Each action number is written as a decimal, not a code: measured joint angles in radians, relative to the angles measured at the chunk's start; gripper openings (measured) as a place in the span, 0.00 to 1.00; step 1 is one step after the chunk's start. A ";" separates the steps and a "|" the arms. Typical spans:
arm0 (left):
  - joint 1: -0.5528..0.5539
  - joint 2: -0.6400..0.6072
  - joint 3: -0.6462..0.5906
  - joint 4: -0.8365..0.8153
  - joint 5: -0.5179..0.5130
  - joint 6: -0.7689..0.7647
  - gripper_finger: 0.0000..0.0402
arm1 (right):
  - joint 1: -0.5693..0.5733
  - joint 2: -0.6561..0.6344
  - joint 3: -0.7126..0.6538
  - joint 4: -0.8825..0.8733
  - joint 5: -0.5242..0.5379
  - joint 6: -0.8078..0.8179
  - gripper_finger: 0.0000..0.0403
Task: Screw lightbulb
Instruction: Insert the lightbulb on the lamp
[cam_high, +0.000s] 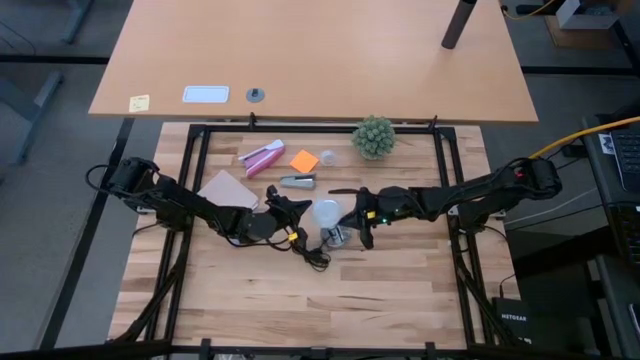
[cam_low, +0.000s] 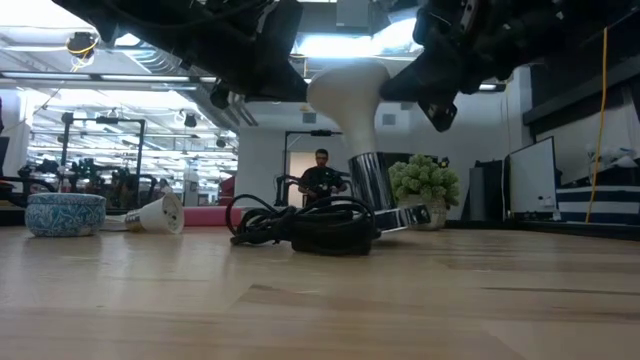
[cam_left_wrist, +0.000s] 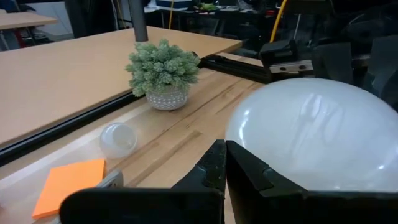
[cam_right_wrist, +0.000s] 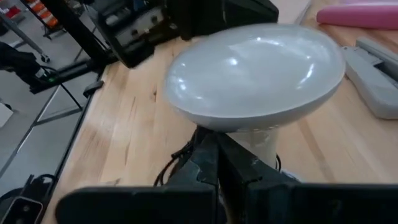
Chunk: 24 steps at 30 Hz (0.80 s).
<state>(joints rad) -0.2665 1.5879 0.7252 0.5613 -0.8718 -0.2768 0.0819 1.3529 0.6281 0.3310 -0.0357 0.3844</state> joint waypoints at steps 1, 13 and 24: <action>0.000 0.000 0.000 0.000 0.000 0.000 0.00 | 0.000 0.000 0.000 -0.010 -0.002 0.000 0.01; -0.018 -0.002 0.000 0.008 -0.004 0.044 0.00 | 0.000 -0.002 -0.001 -0.132 -0.013 0.002 0.01; -0.024 -0.003 0.000 0.017 -0.008 0.046 0.00 | -0.002 -0.036 -0.002 -0.251 -0.007 0.004 0.01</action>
<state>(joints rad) -0.2901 1.5845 0.7254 0.5785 -0.8799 -0.2310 0.0803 1.3173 0.6258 0.0795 -0.0428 0.3887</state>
